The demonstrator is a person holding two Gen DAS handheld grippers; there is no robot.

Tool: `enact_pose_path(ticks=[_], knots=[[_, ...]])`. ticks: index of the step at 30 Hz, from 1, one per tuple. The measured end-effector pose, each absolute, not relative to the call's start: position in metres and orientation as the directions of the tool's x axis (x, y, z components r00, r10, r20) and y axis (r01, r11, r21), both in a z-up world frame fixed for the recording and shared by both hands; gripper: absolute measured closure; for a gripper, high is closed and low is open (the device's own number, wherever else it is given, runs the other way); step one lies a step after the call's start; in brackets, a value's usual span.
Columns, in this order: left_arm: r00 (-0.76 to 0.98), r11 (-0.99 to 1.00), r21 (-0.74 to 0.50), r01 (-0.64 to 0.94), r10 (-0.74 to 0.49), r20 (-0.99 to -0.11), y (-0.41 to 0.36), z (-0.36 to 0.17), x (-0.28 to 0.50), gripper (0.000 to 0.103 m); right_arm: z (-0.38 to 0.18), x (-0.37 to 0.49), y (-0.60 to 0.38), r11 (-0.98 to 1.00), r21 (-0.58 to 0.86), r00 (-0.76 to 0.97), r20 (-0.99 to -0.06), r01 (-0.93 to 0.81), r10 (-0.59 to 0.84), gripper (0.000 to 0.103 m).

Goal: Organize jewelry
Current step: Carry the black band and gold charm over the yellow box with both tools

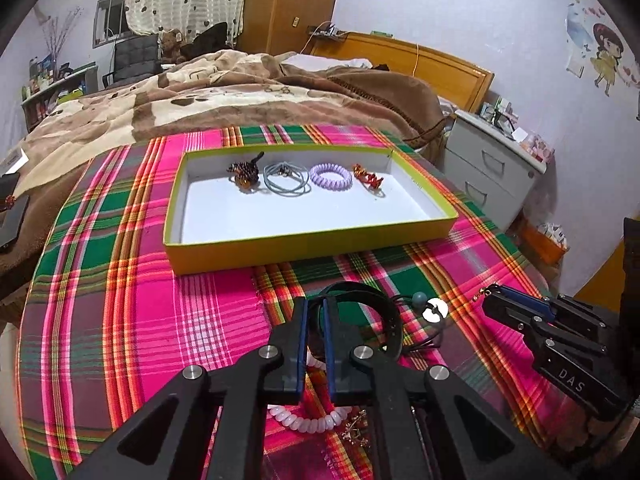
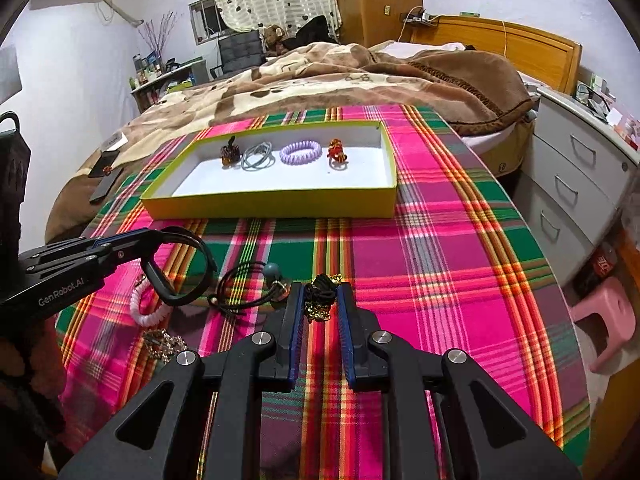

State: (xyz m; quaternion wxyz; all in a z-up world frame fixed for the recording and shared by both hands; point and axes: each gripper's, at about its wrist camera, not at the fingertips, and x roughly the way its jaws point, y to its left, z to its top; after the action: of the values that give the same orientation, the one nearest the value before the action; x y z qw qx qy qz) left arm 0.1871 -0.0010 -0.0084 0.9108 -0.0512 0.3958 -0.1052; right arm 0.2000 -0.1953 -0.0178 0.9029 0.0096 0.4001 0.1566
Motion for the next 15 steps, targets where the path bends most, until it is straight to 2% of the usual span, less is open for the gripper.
enact_pose_path(ticks=[15], knots=[[0.697,0.969,-0.189,0.158,-0.245,-0.674,0.009,0.012,0.189,0.097,-0.002,0.206,-0.192,0.947,0.132,0.654,-0.695,-0.292,0.299,0.086]])
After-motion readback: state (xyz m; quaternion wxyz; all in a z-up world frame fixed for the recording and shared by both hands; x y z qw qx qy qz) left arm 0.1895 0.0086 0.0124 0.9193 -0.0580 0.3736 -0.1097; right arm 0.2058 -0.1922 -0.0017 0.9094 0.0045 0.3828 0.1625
